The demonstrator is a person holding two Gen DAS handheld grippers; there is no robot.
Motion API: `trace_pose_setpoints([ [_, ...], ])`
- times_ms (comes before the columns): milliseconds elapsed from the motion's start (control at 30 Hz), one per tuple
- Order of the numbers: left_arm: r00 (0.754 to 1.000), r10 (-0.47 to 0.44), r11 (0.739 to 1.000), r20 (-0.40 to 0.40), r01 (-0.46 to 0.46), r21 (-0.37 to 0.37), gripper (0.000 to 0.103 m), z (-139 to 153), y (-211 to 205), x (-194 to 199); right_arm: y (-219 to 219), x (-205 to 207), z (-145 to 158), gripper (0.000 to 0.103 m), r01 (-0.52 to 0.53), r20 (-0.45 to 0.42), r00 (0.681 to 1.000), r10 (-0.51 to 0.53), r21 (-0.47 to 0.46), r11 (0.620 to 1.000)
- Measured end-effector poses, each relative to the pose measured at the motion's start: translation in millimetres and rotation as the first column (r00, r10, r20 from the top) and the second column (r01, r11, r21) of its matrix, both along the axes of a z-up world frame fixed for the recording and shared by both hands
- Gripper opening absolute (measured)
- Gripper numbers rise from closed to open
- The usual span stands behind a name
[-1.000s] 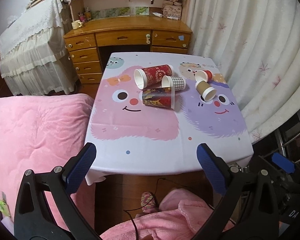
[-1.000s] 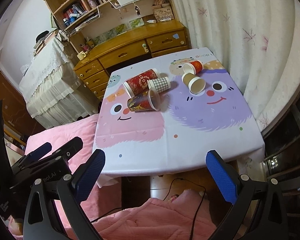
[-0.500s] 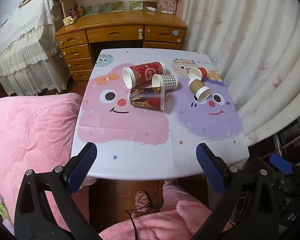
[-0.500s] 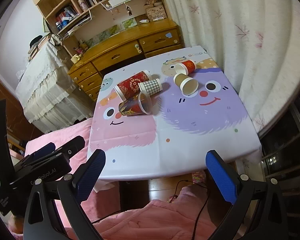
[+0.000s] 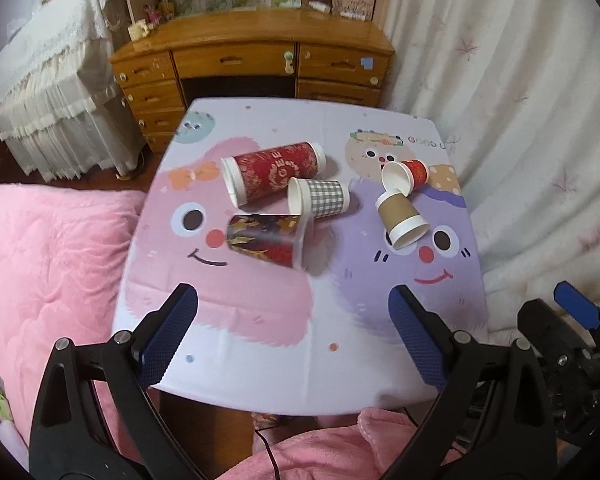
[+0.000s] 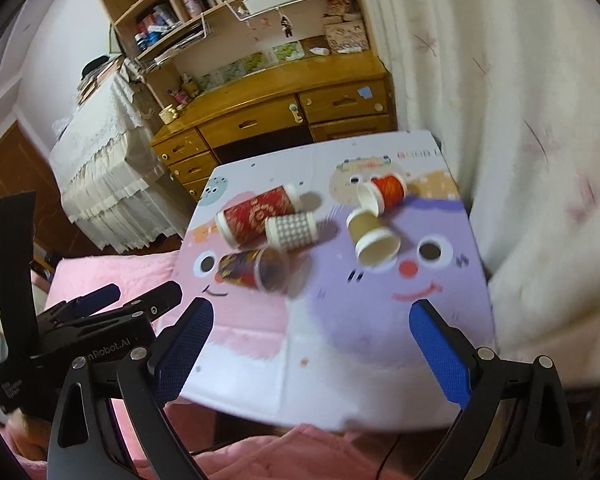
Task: Flip cup upright
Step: 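Reach the left tool to the small red cup lying on its side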
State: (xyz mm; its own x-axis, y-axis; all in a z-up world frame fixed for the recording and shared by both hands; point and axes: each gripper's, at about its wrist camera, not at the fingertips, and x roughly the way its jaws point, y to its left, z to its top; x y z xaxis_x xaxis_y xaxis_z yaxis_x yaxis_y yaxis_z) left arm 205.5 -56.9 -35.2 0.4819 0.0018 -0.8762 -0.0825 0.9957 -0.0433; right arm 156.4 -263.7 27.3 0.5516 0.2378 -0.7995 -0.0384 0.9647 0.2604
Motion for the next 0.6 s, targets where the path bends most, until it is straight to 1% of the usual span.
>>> trace_pose_setpoints([
  [100,0.997,0.019,0.999,-0.069,-0.021,-0.030,0.095,-15.7,-12.4,31.9,-21.1,40.9,-3.1,0.100,-0.028,-0.013,1.000,0.028,-0.019,0.999],
  [200,0.988,0.055,0.995,-0.145,-0.067,-0.077,0.095,-34.6,-23.1,62.8,-43.1,80.5,-9.6,0.100,-0.067,-0.022,0.998,0.066,-0.045,0.997],
  [333,0.967,0.103,0.980,-0.233,-0.140,-0.145,0.094,-60.4,-37.2,101.3,-67.5,123.1,-28.6,0.100,-0.109,-0.035,0.994,0.106,-0.105,0.988],
  [400,0.955,0.121,0.965,-0.270,-0.177,-0.195,0.094,-72.2,-43.2,117.5,-80.9,145.9,-41.4,0.100,-0.119,-0.050,0.992,0.113,-0.146,0.982],
  [500,0.928,0.153,0.924,-0.339,-0.256,-0.284,0.093,-93.4,-53.5,141.0,-105.0,177.1,-60.8,0.100,-0.108,-0.072,0.993,0.097,-0.169,0.980],
  [600,0.889,0.184,0.860,-0.420,-0.352,-0.369,0.089,-116.9,-70.4,167.0,-129.8,199.5,-85.5,0.100,-0.069,-0.106,0.993,0.054,-0.137,0.988],
])
